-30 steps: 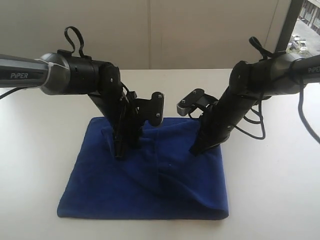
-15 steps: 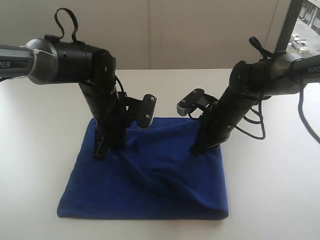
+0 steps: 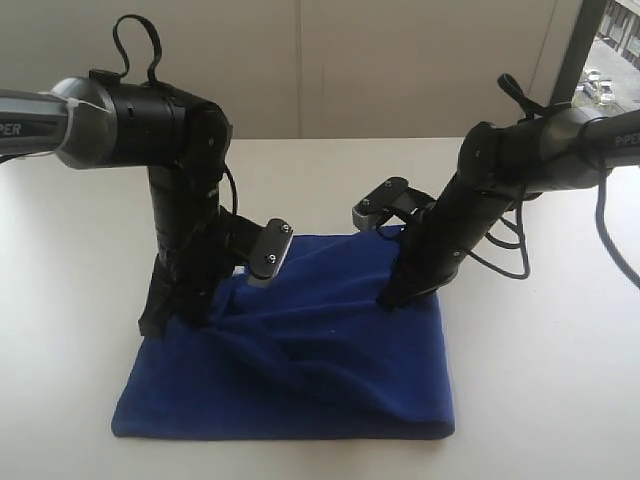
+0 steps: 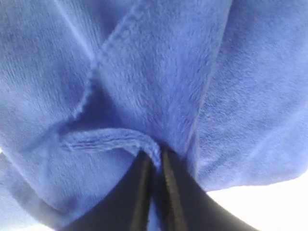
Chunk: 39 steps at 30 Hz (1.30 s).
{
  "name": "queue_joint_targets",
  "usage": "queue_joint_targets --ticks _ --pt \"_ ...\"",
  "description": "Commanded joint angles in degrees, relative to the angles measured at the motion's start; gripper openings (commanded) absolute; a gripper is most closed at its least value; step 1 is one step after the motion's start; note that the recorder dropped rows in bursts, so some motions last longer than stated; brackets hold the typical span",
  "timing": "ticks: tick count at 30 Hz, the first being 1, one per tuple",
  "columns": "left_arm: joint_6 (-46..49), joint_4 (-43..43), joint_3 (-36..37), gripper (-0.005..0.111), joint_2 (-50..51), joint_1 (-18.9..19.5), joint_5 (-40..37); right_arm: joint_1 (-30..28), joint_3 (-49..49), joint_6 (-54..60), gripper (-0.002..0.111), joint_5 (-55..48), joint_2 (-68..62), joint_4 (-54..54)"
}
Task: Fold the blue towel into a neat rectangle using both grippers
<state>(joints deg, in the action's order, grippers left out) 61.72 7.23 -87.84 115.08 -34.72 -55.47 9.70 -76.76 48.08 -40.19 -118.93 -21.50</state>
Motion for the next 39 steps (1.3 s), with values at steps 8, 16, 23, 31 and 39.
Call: queue_joint_targets --ticks 8,16,23,31,39 --pt "-2.7 3.1 -0.1 0.076 -0.7 -0.2 -3.9 -0.3 0.2 0.2 0.000 -0.8 -0.6 0.3" --pt "-6.4 -1.7 -0.2 0.076 -2.6 -1.0 2.3 -0.3 0.2 0.2 0.000 -0.8 -0.6 -1.1" --pt "-8.0 -8.5 -0.1 0.076 -1.6 -1.0 9.6 -0.3 0.2 0.2 0.000 -0.9 -0.6 -1.4" --pt "-8.0 -9.0 -0.1 0.069 2.5 -1.0 11.8 -0.3 0.2 0.2 0.000 -1.3 -0.6 -1.4" --pt "-8.0 -8.4 -0.1 0.060 3.8 -1.0 10.3 -0.3 0.2 0.2 0.000 -1.5 -0.6 -1.4"
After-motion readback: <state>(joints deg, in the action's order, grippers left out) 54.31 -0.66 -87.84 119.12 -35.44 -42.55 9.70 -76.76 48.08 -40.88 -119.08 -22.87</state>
